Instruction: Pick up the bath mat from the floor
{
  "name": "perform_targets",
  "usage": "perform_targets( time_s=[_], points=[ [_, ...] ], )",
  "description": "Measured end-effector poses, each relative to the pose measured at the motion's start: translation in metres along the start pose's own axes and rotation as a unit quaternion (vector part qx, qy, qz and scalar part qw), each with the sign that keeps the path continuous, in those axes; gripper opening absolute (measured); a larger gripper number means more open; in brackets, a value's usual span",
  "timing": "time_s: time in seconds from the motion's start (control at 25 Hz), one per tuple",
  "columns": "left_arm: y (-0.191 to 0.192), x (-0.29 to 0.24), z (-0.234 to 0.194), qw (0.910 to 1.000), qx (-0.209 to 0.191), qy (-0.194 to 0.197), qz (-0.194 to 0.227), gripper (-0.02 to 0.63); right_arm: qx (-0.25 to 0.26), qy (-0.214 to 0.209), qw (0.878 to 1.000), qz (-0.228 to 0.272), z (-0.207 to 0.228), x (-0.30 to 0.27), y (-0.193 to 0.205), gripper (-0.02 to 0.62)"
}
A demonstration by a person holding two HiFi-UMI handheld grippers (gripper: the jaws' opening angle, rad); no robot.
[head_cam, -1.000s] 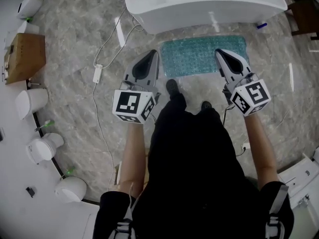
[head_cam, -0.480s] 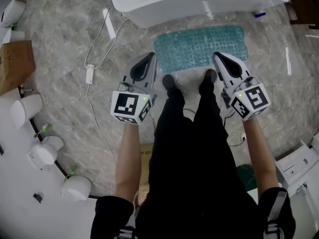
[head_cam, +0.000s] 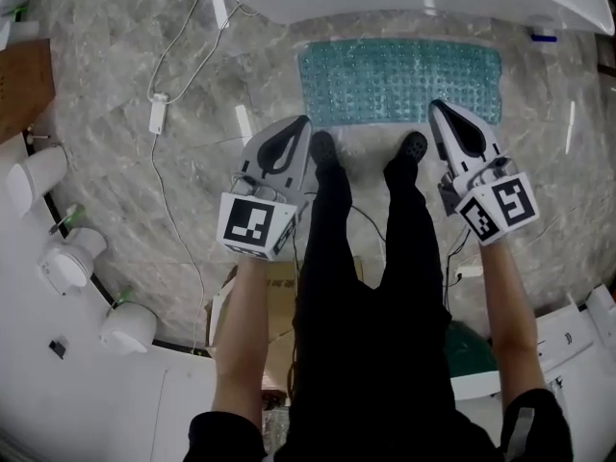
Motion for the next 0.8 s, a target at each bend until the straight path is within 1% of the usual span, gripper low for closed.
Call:
perform_targets(
  time_s=[0.08, 0.2, 0.4, 0.44, 0.56, 0.6, 0.64, 0.72, 0.8],
  points=[
    [0.022, -0.026, -0.015, 1.0, 0.007, -0.006, -0.004, 0.012, 0.02, -0.009, 1.0, -0.01, 0.015, -0.024, 0.02, 0.012],
    [0.065, -0.065, -0.034, 0.9995, 0.002, -0.016, -0.025, 0.012, 0.041, -0.029, 0.998, -0.035, 0.037, -0.058, 0.061, 0.012],
    [0.142, -0.13, -0.07, 0.9977, 0.046, -0.033, -0.037, 0.012, 0.031, -0.044, 0.997, -0.058, 0.076, -0.109, 0.13, 0.012],
    [0.157, -0.143, -0.077, 0.9977, 0.044, -0.03, -0.042, 0.012, 0.04, -0.048, 0.996, -0.061, 0.081, -0.121, 0.142, 0.013],
    [0.207, -0.18, -0.094, 0.9974, 0.006, -0.021, -0.069, 0.012, 0.085, -0.073, 0.99, -0.082, 0.092, -0.157, 0.185, 0.012],
    [0.225, -0.192, -0.101, 0.9967, 0.004, -0.022, -0.078, 0.012, 0.097, -0.082, 0.988, -0.091, 0.098, -0.168, 0.2, 0.013],
    [0.243, -0.204, -0.108, 0.9959, 0.013, -0.024, -0.086, 0.012, 0.106, -0.089, 0.986, -0.098, 0.104, -0.178, 0.213, 0.012],
    [0.276, -0.227, -0.125, 0.9936, 0.043, -0.037, -0.098, 0.012, 0.115, -0.096, 0.983, -0.106, 0.119, -0.2, 0.237, 0.012],
    [0.312, -0.253, -0.143, 0.99, 0.071, -0.055, -0.109, 0.012, 0.114, -0.1, 0.983, -0.106, 0.134, -0.222, 0.259, 0.012]
  ],
)
Point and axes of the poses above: the fingertips, and each gripper's own axes: x backward along the fingers, z to its right, y out of its underside, the point moved 3 cm from there along x, backward along the fingers, and after that the axes turned 8 degrees about -z, right-handed, at the moved point
